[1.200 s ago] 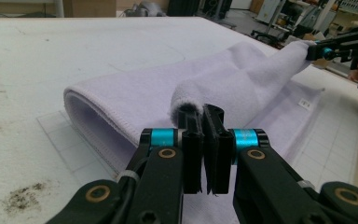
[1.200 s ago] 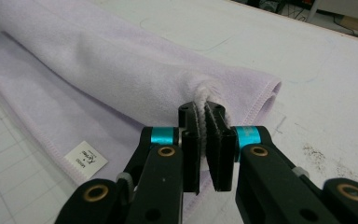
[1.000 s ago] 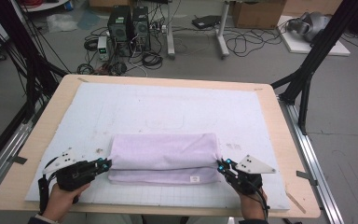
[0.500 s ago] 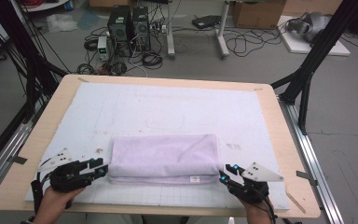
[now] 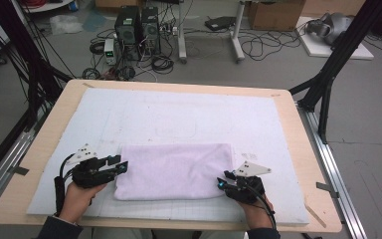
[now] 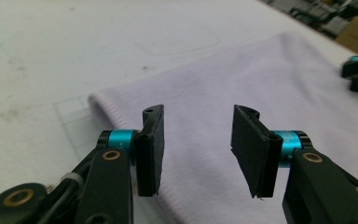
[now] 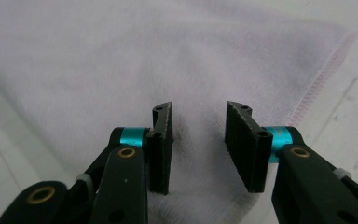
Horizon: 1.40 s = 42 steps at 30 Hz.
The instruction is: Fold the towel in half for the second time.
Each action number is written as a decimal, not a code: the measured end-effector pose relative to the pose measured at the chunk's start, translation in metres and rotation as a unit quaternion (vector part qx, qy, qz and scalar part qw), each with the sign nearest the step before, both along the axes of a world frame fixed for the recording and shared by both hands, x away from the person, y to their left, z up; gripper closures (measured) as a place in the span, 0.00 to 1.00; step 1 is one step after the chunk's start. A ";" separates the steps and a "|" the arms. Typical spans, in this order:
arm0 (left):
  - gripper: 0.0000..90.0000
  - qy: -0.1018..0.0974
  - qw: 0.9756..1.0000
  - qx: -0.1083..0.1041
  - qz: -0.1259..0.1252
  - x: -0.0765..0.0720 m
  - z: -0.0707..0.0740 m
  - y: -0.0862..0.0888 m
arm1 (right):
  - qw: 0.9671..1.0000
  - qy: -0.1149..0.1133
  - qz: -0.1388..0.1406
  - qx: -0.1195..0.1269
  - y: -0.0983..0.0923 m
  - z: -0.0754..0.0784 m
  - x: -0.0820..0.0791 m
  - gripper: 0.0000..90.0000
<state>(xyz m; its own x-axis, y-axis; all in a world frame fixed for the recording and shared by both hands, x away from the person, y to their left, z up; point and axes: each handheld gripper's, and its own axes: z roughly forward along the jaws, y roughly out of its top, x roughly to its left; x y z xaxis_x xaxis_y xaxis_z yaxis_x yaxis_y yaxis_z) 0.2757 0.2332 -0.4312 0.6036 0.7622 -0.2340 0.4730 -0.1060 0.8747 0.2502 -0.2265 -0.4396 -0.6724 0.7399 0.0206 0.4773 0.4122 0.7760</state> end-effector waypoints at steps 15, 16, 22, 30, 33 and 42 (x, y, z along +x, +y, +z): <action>0.49 0.057 0.998 0.010 0.029 0.023 -0.009 0.004 | 0.998 -0.045 -0.013 0.028 -0.020 0.021 -0.005 0.61; 0.49 0.060 0.998 0.012 0.032 0.025 -0.009 0.003 | 0.998 -0.048 -0.013 0.028 -0.020 0.021 -0.004 0.61; 0.94 0.062 0.997 0.047 0.027 0.033 -0.014 -0.007 | 0.998 -0.050 -0.010 0.031 -0.024 0.021 0.009 0.61; 0.96 0.043 0.997 0.024 0.057 0.050 -0.008 -0.001 | 0.998 -0.053 -0.012 0.029 -0.019 0.017 0.031 0.61; 0.96 0.050 0.996 0.024 0.066 0.056 -0.014 -0.002 | 0.998 -0.055 -0.028 0.026 -0.014 0.015 0.040 0.60; 0.70 0.027 0.997 0.009 0.069 0.055 -0.008 0.007 | 0.997 -0.013 -0.076 -0.006 -0.006 0.003 0.074 0.62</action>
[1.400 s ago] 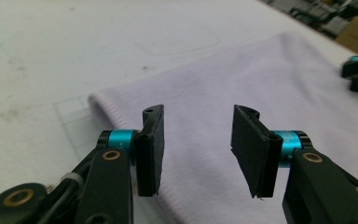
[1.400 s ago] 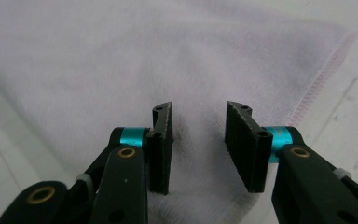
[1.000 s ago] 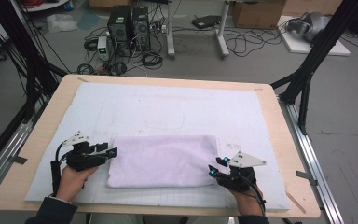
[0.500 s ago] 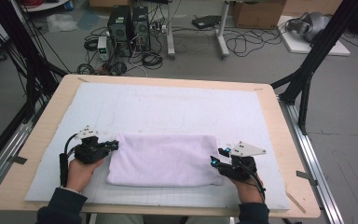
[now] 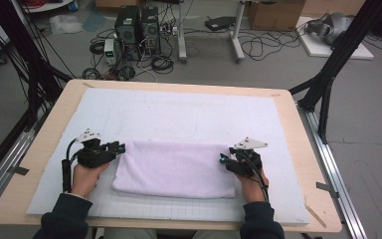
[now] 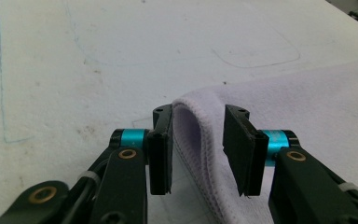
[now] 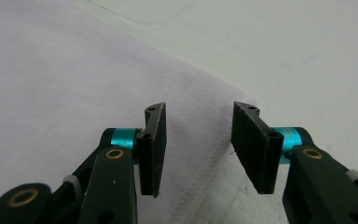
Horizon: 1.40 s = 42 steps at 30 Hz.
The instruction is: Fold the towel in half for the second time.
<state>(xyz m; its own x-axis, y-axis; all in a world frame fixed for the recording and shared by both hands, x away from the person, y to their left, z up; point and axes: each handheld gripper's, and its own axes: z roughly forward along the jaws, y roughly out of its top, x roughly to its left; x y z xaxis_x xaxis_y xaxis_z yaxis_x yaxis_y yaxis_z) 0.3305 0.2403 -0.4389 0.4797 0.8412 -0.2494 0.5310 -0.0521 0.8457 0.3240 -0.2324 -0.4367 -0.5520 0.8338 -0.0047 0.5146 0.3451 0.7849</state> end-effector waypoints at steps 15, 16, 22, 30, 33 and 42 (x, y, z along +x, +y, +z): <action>0.70 -0.053 0.997 -0.010 -0.045 -0.004 0.004 -0.007 | 0.998 -0.024 -0.028 -0.047 0.005 -0.005 0.014 0.73; 0.70 -0.057 0.997 -0.007 -0.053 -0.003 0.003 -0.009 | 0.998 -0.030 -0.033 -0.038 0.003 -0.002 0.013 0.71; 0.77 -0.050 0.994 0.046 -0.082 0.009 0.000 -0.029 | 0.998 -0.033 0.020 0.046 0.010 0.007 0.012 0.61; 0.80 -0.011 0.992 0.104 -0.068 0.014 -0.011 -0.032 | 0.998 0.020 0.048 -0.026 0.026 -0.006 0.014 0.56; 0.80 -0.012 0.993 0.102 -0.064 0.011 -0.011 -0.030 | 0.999 0.018 0.042 -0.020 0.016 -0.007 0.010 0.55; 0.66 -0.027 0.997 0.060 -0.047 -0.002 -0.004 -0.010 | 0.998 -0.013 0.062 0.014 -0.013 0.011 -0.020 0.49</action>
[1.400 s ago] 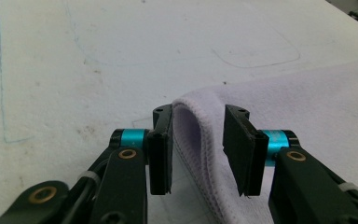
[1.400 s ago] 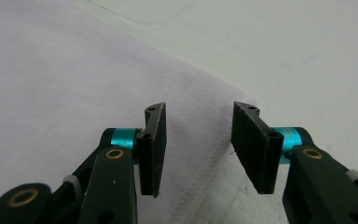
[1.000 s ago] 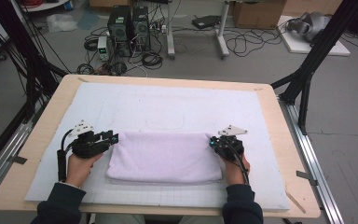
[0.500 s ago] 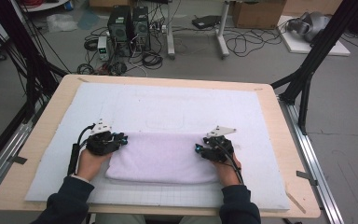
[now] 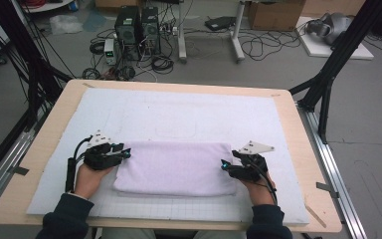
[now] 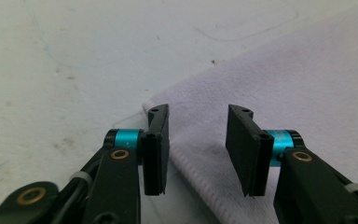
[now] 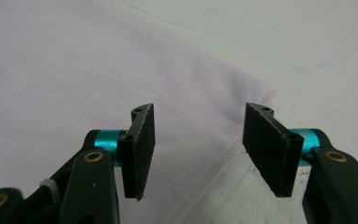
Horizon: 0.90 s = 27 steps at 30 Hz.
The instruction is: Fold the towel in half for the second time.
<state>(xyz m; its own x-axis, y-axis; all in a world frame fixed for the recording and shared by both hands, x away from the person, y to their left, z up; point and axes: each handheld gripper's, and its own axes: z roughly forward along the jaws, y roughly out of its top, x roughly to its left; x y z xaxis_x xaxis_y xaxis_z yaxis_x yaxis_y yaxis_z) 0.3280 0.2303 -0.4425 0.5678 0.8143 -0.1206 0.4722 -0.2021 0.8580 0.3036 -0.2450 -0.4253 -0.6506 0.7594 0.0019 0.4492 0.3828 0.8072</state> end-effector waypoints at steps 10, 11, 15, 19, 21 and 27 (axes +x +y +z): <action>0.60 -0.037 0.997 -0.062 0.025 -0.014 0.009 0.028 | 0.995 0.025 0.072 -0.069 -0.001 -0.012 -0.036 0.49; 0.57 -0.041 0.997 -0.065 0.025 -0.014 0.010 0.030 | 0.994 0.026 0.066 -0.079 -0.005 -0.010 -0.036 0.48; 0.43 -0.053 0.995 -0.079 0.035 -0.014 0.015 0.036 | 0.999 0.010 0.036 -0.027 -0.022 -0.002 -0.036 0.40; 0.27 -0.066 0.992 -0.090 0.052 -0.014 0.021 0.043 | 0.999 -0.029 -0.025 0.024 -0.035 0.007 -0.033 0.23; 0.24 -0.076 0.990 -0.106 0.046 -0.016 0.024 0.049 | 0.996 -0.051 -0.071 0.021 -0.042 0.009 -0.032 0.12; 0.24 -0.092 0.989 -0.114 0.036 -0.018 0.028 0.056 | 0.990 -0.082 -0.114 0.028 -0.059 0.014 -0.038 0.12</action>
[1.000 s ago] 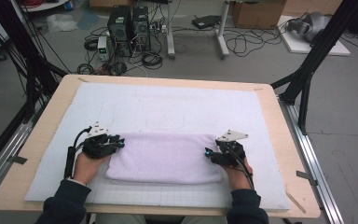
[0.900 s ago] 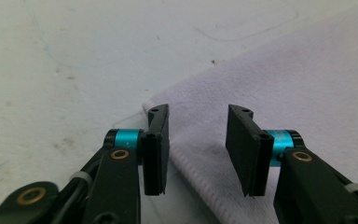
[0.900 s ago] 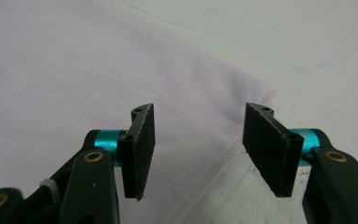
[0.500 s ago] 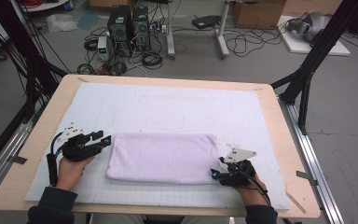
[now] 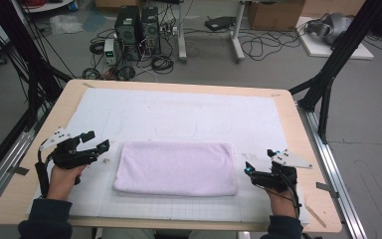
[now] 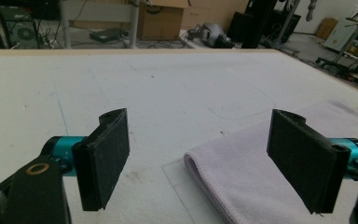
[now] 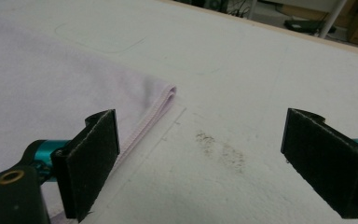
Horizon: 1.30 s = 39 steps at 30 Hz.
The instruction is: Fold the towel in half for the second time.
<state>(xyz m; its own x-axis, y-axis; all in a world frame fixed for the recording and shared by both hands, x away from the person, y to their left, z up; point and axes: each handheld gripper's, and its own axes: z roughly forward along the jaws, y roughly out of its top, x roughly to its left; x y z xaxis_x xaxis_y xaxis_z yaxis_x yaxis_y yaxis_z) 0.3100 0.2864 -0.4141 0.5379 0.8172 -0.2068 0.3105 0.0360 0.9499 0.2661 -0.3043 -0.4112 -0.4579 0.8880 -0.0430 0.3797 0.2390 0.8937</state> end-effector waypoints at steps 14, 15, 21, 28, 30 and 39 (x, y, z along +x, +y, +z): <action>0.25 -0.017 1.000 0.005 -0.015 -0.010 0.002 -0.005 | 0.999 -0.019 -0.037 0.022 -0.017 0.010 -0.009 0.12; 0.25 -0.017 1.000 0.008 -0.017 -0.010 0.002 -0.006 | 0.999 -0.019 -0.035 0.020 -0.016 0.010 -0.010 0.12; 0.26 -0.019 1.000 0.010 -0.017 -0.010 0.003 -0.007 | 0.999 -0.017 -0.029 0.018 -0.013 0.010 -0.010 0.12; 0.26 -0.020 1.000 0.012 -0.017 -0.009 0.002 -0.005 | 0.999 -0.013 -0.026 0.014 -0.013 0.007 -0.006 0.12; 0.26 -0.020 1.000 0.013 -0.018 -0.010 0.002 -0.005 | 0.999 -0.012 -0.027 0.016 -0.013 0.007 -0.006 0.12; 0.26 -0.025 1.000 0.012 -0.015 -0.011 0.003 -0.004 | 0.999 -0.011 -0.026 0.016 -0.012 0.007 -0.007 0.12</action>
